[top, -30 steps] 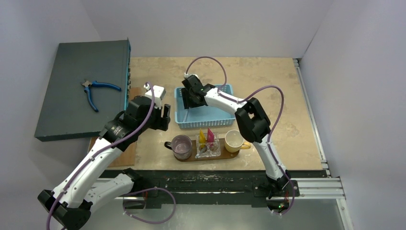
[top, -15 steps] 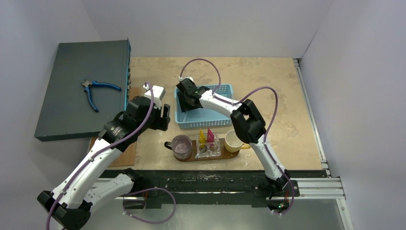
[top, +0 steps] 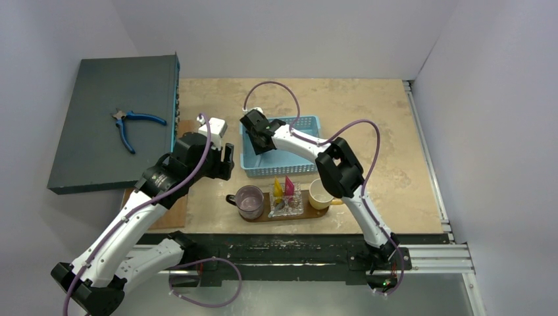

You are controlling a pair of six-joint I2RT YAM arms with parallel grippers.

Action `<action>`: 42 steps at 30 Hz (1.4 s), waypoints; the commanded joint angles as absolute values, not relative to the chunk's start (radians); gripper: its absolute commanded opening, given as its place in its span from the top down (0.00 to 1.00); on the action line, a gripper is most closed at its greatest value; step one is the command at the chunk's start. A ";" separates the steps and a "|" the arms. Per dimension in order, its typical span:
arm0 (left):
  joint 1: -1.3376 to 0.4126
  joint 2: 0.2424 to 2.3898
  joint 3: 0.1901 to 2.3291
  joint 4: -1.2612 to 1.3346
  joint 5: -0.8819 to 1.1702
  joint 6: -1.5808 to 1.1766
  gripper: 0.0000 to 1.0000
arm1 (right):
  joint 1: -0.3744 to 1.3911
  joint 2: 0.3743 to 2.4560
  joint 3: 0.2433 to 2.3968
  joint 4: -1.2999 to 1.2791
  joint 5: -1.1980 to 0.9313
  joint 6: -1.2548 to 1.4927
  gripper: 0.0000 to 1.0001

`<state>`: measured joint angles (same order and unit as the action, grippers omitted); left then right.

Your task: Prepare toiletry sets of a toothbrush and toothpaste on the tray

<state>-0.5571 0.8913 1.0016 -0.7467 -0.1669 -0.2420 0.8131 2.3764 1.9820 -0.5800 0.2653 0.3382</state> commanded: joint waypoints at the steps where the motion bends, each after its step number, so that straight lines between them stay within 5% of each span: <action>1: -0.551 0.876 1.013 -0.721 -0.158 -0.227 0.33 | 0.819 2.380 1.982 -0.636 0.310 0.302 0.75; 10: -0.552 0.878 1.013 -0.723 -0.158 -0.225 0.33 | 0.815 2.349 1.948 -0.617 0.288 0.279 1.00; 42: -0.552 0.861 1.011 -0.721 -0.160 -0.230 0.33 | 0.807 2.079 1.837 -0.501 0.253 0.297 1.00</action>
